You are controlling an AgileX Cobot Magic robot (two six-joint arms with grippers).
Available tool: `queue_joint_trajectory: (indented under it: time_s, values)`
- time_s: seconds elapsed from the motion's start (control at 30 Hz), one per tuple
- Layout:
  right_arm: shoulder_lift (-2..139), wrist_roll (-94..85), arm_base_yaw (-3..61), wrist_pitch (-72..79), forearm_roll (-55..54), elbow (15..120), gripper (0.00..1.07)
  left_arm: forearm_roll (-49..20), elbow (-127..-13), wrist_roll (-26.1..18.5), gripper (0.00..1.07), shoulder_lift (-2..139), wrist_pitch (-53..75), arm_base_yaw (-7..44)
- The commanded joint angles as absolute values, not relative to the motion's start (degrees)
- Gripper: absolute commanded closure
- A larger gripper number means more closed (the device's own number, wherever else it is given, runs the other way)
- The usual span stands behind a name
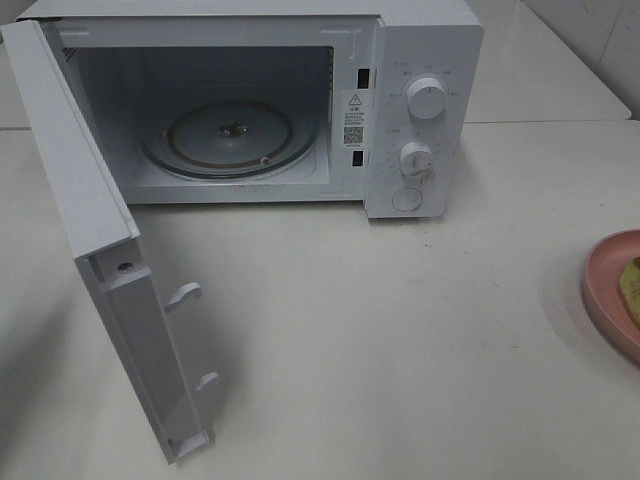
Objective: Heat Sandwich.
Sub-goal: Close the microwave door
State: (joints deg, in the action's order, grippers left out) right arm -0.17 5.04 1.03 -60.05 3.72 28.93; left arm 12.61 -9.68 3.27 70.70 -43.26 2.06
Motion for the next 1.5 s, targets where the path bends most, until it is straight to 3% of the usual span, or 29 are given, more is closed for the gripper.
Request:
queue_joint_trajectory:
  time_s: [0.03,0.17,0.53,1.03,1.5]
  values:
    - [-1.72,4.64,0.63,-59.53,3.90,28.93,0.31,13.58,-10.89,4.07,1.06,72.94,-45.95,4.18]
    - [-1.72,4.64,0.63,-59.53,3.90,28.93,0.31,13.24,-11.23,4.01,1.06,77.69,-51.51,9.00]
    - [-1.72,4.64,0.63,-59.53,3.90,28.93,0.31,10.94,-11.40,3.84,1.06,84.74,-57.64,16.33]
    - [-1.72,4.76,0.63,-59.53,3.90,28.93,0.31,-7.62,-15.64,-0.63,1.06,88.92,-58.50,30.48]
    - [-1.72,4.76,0.63,-59.53,3.90,28.93,0.31,-15.13,-25.95,-2.75,1.06,95.80,-55.46,38.33]
